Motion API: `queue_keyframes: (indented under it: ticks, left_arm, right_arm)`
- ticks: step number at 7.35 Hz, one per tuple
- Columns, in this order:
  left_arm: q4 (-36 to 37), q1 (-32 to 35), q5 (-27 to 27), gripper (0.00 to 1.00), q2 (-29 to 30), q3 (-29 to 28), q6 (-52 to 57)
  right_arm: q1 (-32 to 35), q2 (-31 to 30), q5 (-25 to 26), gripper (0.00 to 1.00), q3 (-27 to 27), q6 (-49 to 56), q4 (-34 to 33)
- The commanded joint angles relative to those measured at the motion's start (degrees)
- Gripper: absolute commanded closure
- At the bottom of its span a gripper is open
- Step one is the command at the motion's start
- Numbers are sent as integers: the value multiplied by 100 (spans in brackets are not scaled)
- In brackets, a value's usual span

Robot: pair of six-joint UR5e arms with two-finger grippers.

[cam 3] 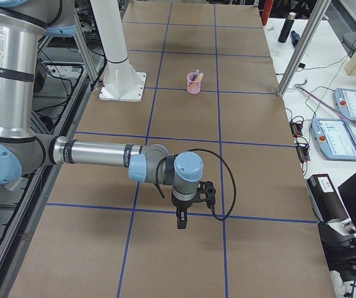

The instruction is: Collect pens into pen holder

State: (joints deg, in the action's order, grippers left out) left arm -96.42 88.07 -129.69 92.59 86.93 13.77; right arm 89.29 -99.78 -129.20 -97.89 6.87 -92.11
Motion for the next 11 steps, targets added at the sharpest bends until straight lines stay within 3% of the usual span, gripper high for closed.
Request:
queue_keyframes:
  ticks: [1,4,7,11]
  left_arm:
    - [344,307,5,0,-240,-177,-119]
    - [335,395,-30,0,-374,-28,-1024]
    - [519,404,-39,0,-391,507,-973]
    - [476,369,-65,0,-425,527,-946]
  right_arm:
    - [1,3,9,0,-2,-10,0]
    - [1,29,9,0,15,-10,0]
    - [1,91,9,0,15,-63,0]
    - [1,134,9,0,-2,-72,0]
